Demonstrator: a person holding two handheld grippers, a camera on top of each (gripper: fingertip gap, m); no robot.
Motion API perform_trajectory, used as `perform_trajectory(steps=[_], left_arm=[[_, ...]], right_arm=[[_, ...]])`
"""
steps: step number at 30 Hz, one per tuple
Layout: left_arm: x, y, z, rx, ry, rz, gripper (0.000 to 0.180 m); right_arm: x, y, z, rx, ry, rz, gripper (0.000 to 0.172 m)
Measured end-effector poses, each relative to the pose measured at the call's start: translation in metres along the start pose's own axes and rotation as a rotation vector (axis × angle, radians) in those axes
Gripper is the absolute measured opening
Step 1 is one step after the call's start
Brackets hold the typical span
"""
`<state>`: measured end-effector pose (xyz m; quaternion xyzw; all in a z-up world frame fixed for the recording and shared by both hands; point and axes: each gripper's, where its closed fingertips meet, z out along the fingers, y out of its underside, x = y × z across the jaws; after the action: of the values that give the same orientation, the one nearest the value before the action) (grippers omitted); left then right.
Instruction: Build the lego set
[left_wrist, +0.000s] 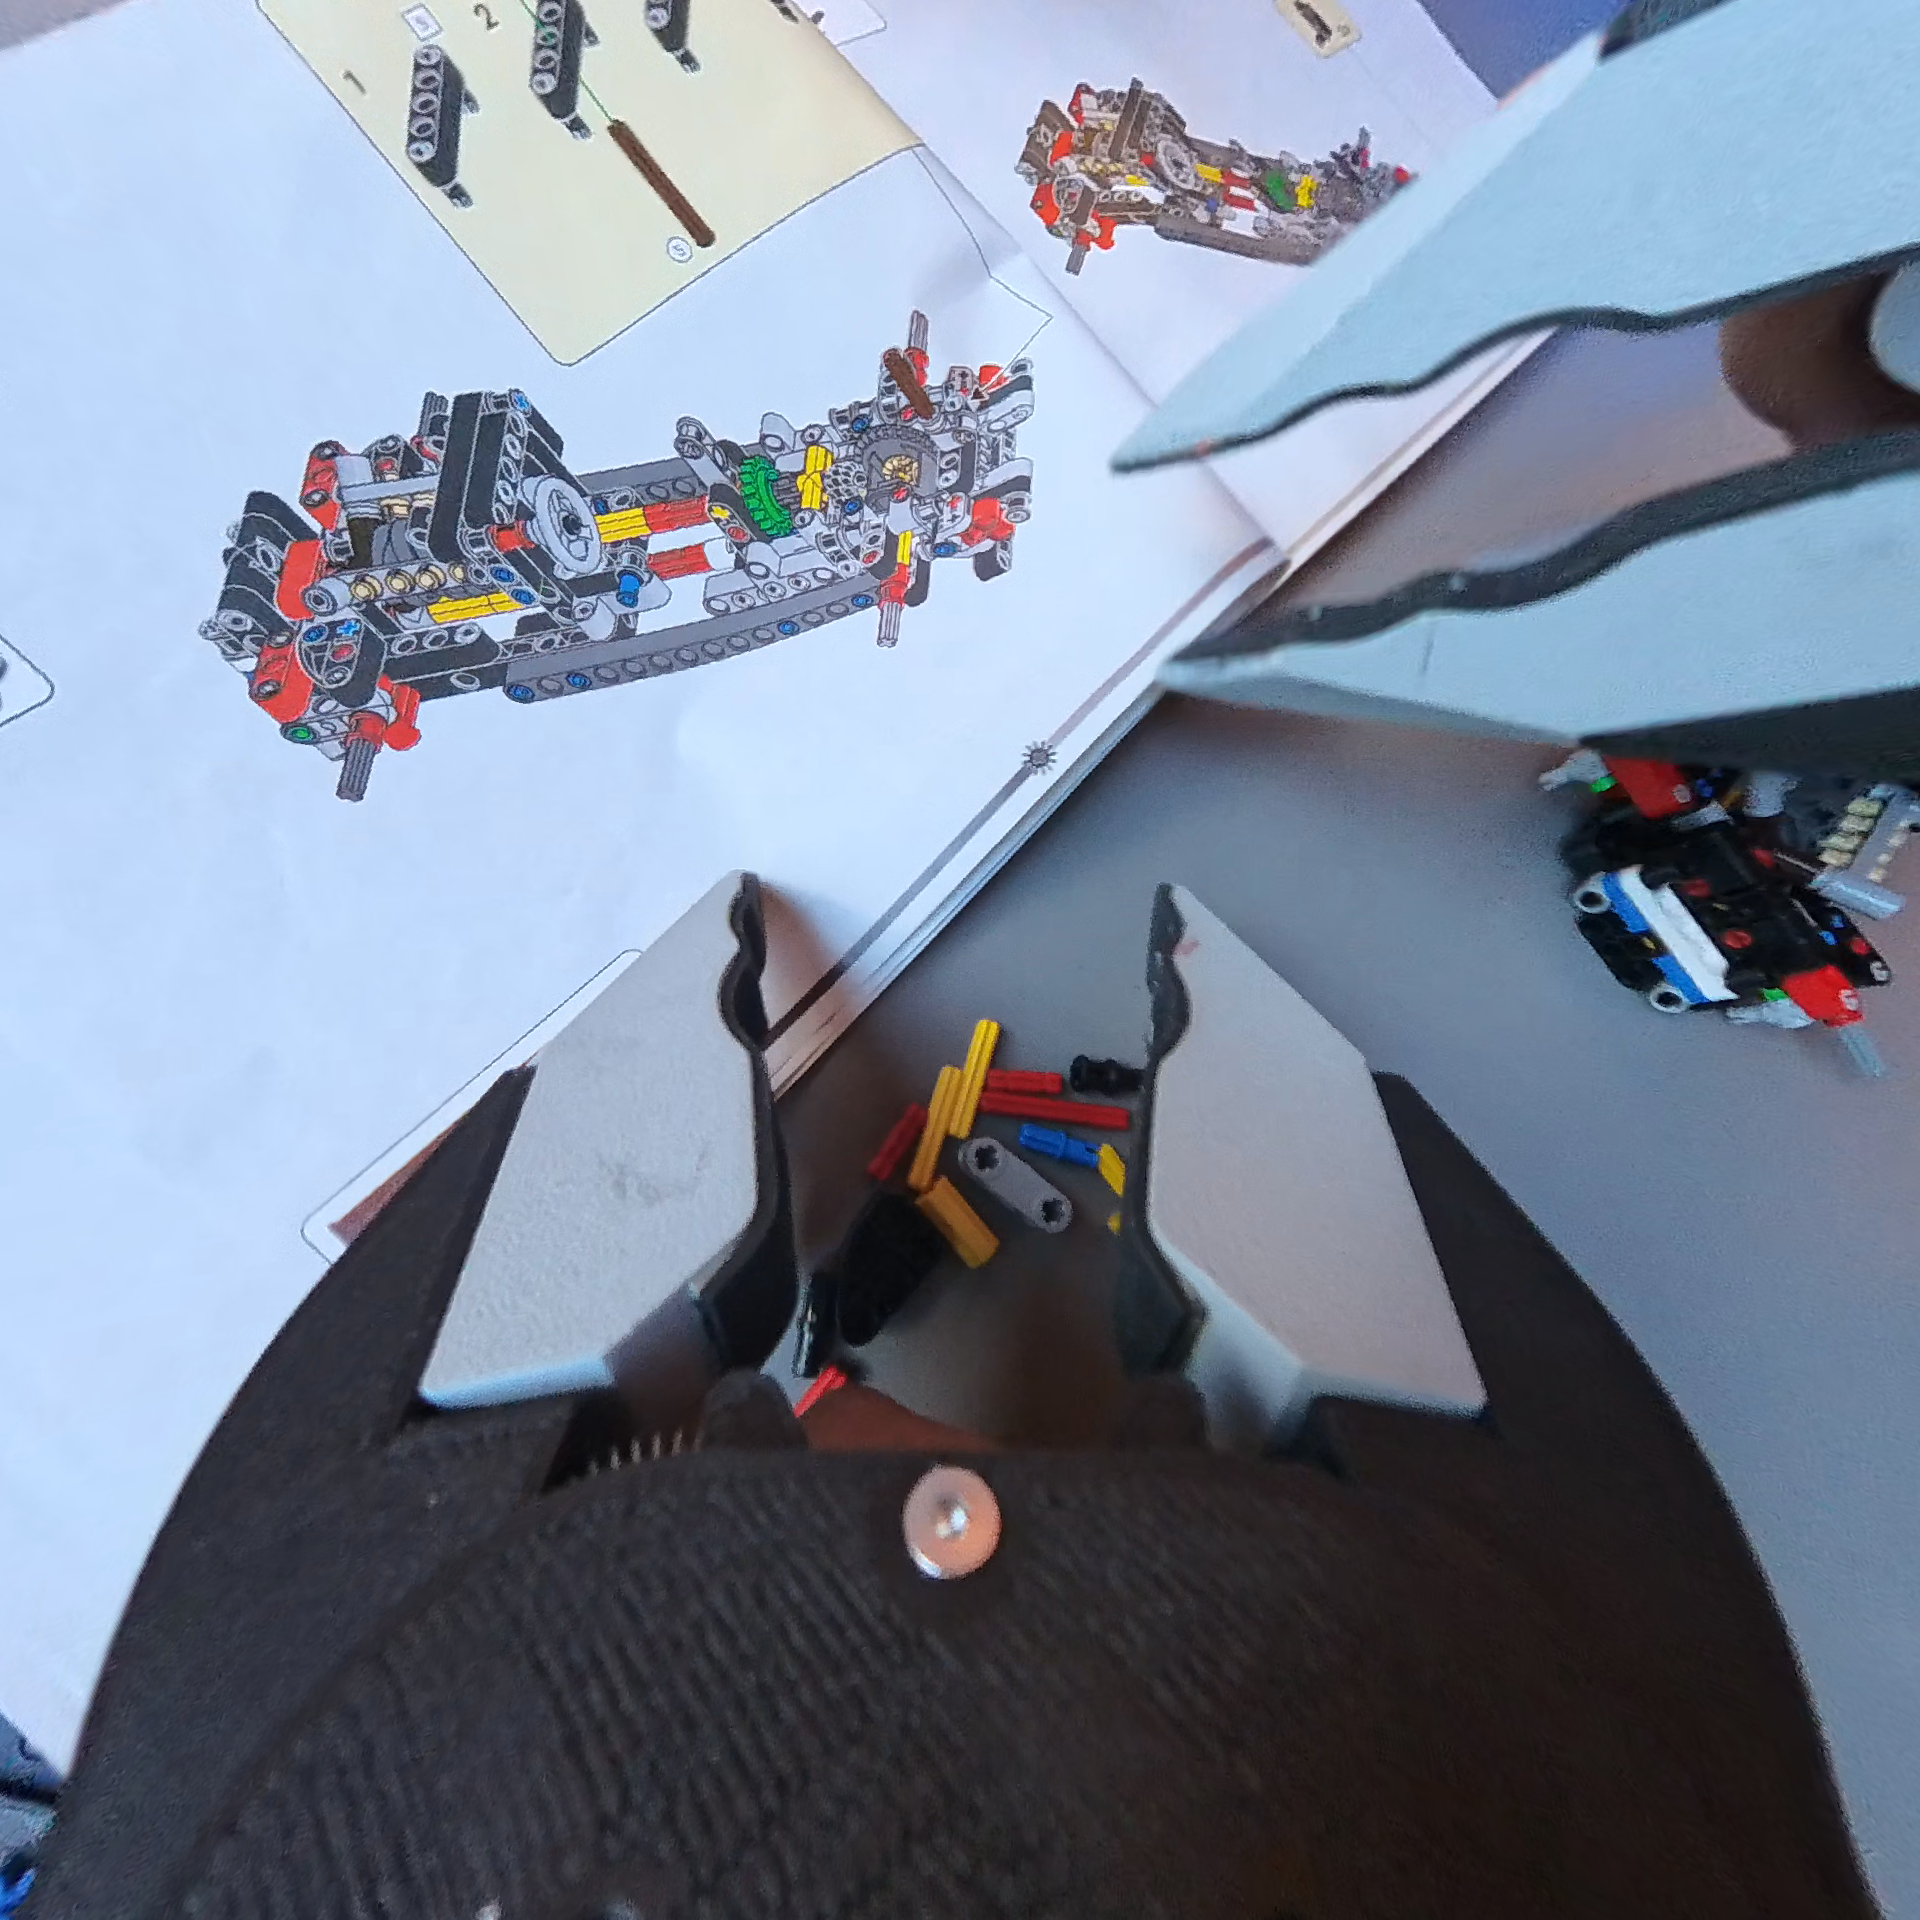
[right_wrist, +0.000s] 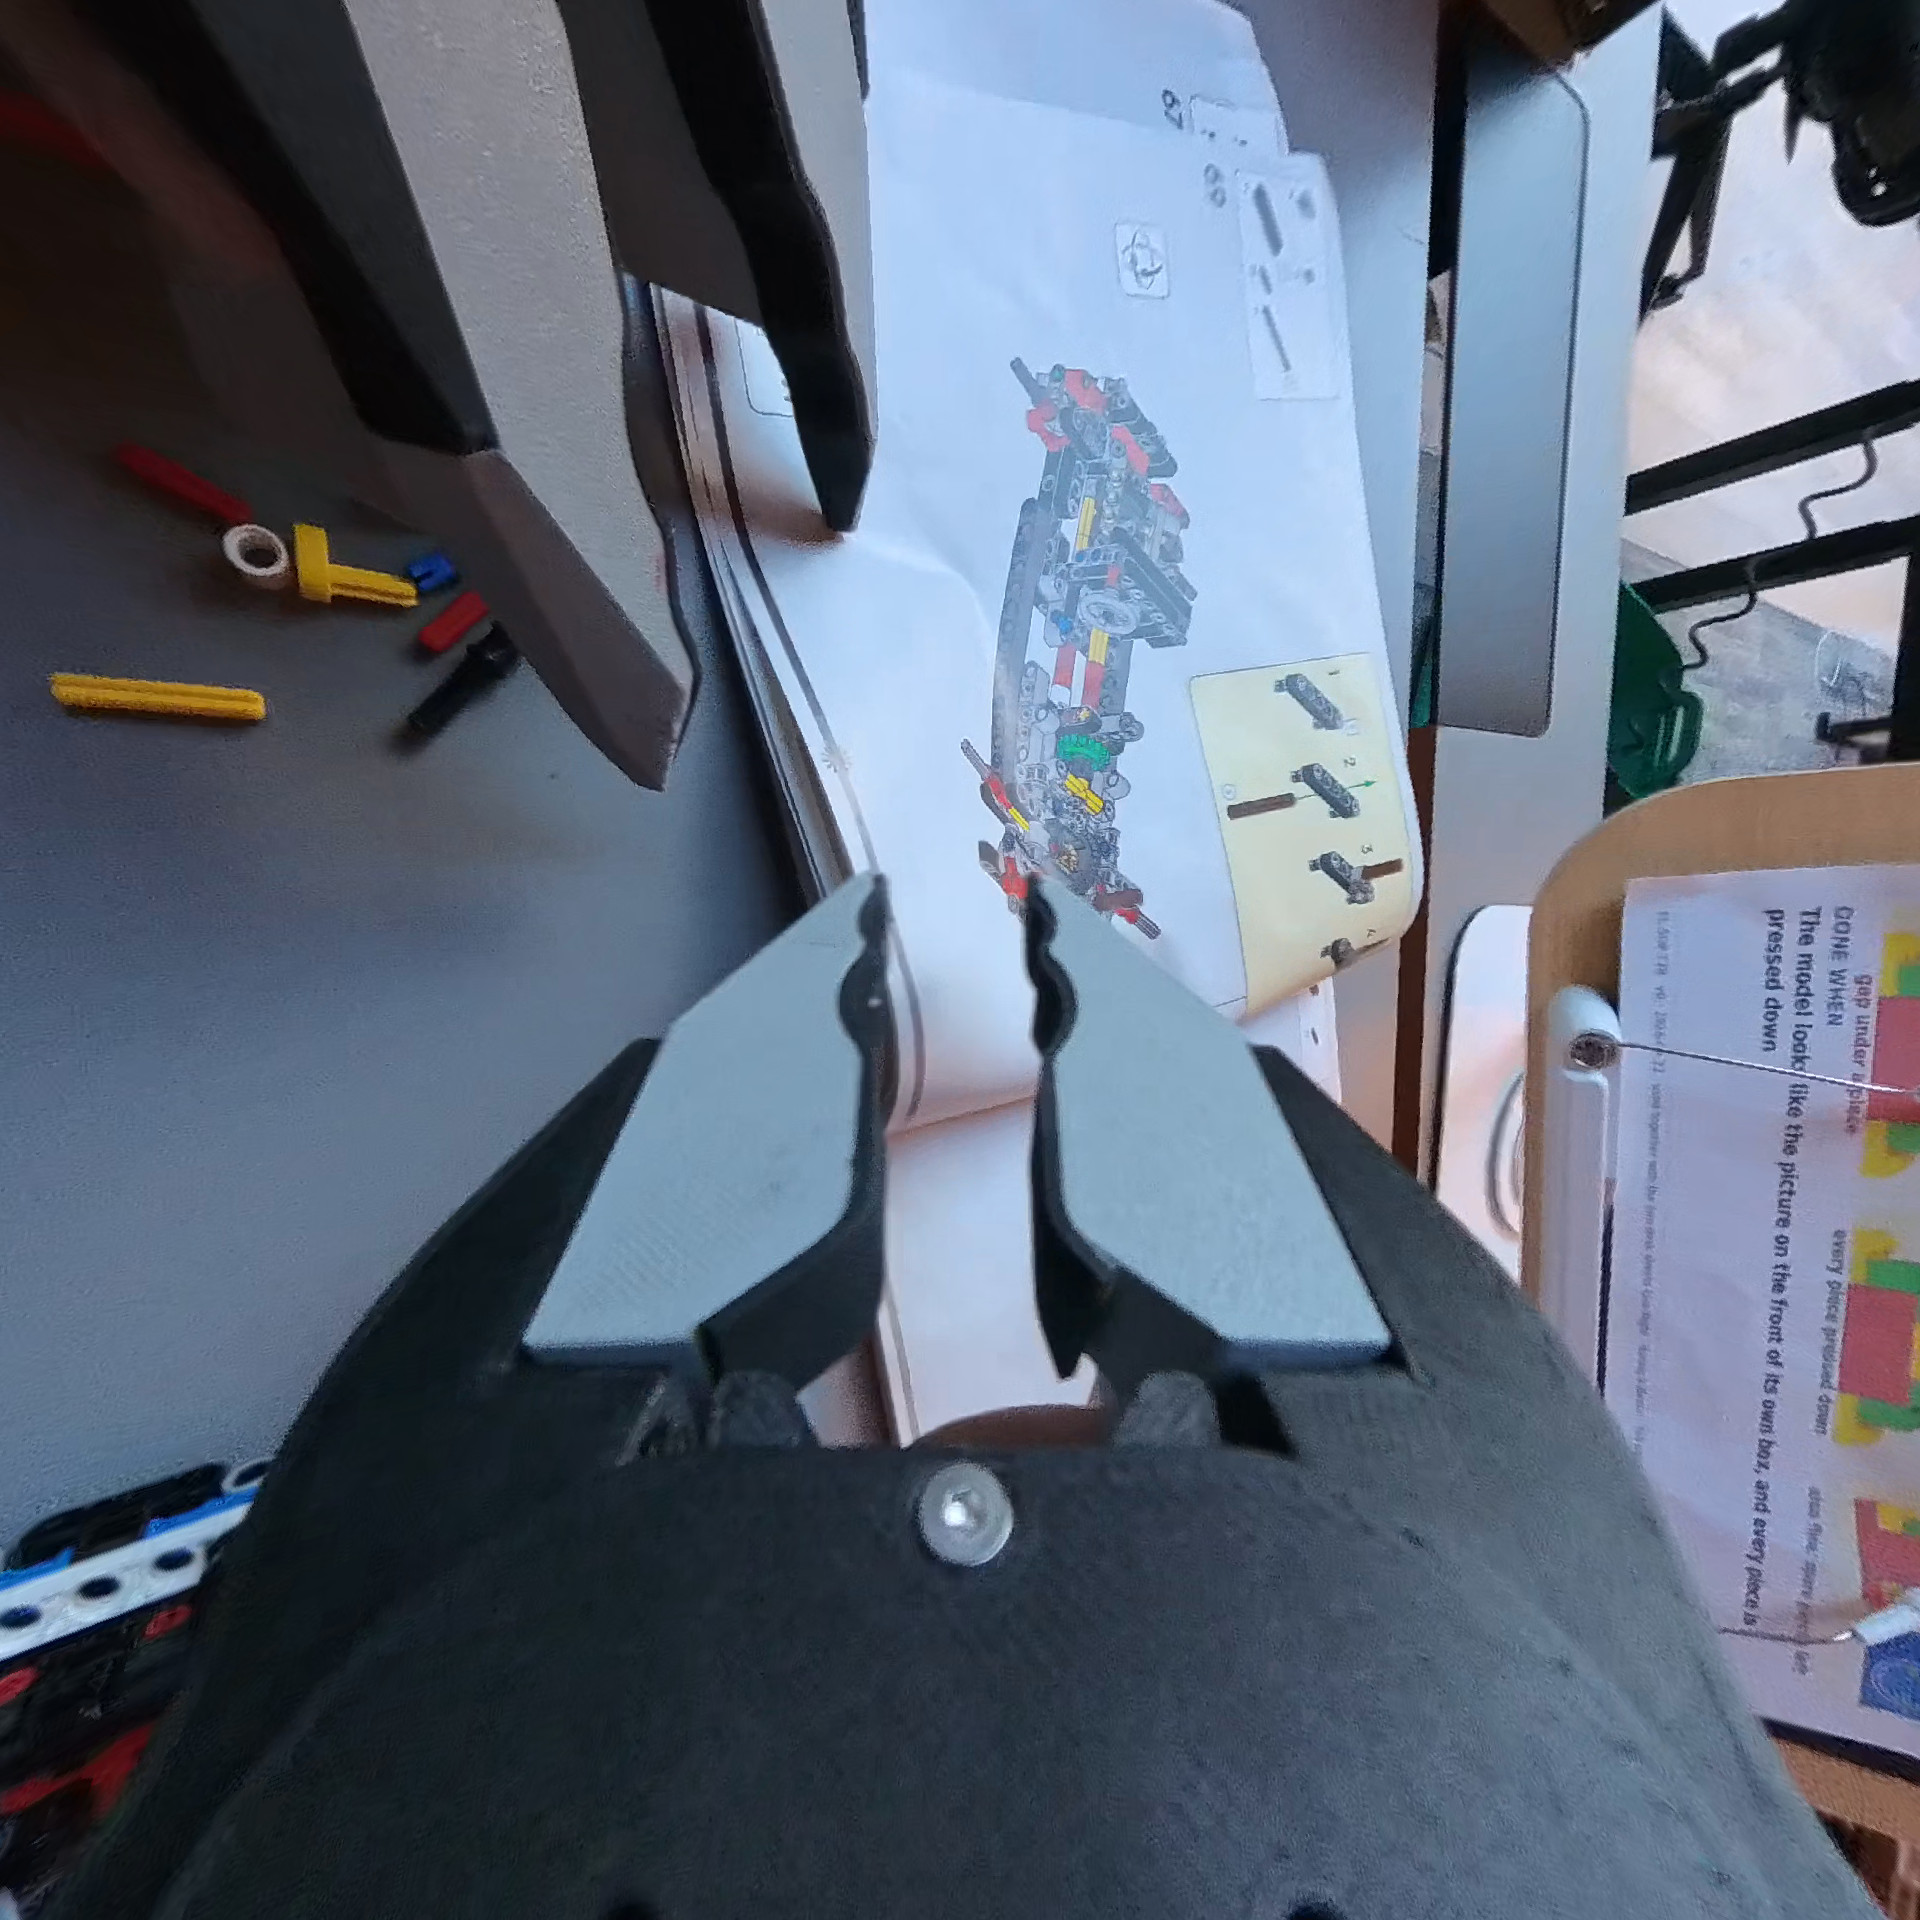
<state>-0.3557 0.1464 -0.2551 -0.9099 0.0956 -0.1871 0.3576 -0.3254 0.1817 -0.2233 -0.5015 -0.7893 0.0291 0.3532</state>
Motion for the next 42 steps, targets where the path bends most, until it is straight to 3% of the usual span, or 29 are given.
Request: perform_trajectory(steps=[2,12,17,21,24,28,30,33,37,42], left_arm=[[-0.001,0.0,0.0,0.004,-0.002,0.002,0.07],[-0.002,0.0,-0.001,0.015,0.012,-0.014,0.067],[-0.002,0.001,-0.001,0.009,0.005,-0.007,0.066],[0.002,-0.002,-0.01,0.012,0.035,-0.016,0.064],[-0.006,-0.034,-0.056,0.228,0.034,-0.064,0.064],[-0.03,-0.084,-0.151,0.684,-0.026,-0.16,0.062],[-0.03,-0.091,-0.178,0.8,-0.016,-0.168,0.052],[-0.024,-0.088,-0.17,0.74,-0.015,-0.152,0.051],[-0.035,-0.075,-0.141,0.575,-0.176,-0.08,0.059],[-0.047,-0.066,-0.128,0.523,-0.197,-0.127,0.057]], right_arm=[[-0.003,-0.003,0.001,0.001,-0.018,0.015,0.041],[-0.011,-0.008,0.017,-0.025,-0.032,-0.005,0.036],[-0.006,-0.011,0.019,-0.006,-0.025,0.017,0.022],[0.001,-0.011,0.017,-0.002,0.025,-0.019,0.0],[0.025,-0.011,0.0,0.036,0.139,0.057,0.0],[0.046,0.014,-0.029,0.128,0.151,0.325,0.0],[0.046,0.033,-0.039,0.159,0.13,0.434,0.0],[0.04,0.054,-0.049,0.195,0.083,0.556,0.0],[0.036,0.07,-0.054,0.219,0.031,0.659,0.0],[0.034,0.075,-0.054,0.237,0.005,0.709,0.0]])
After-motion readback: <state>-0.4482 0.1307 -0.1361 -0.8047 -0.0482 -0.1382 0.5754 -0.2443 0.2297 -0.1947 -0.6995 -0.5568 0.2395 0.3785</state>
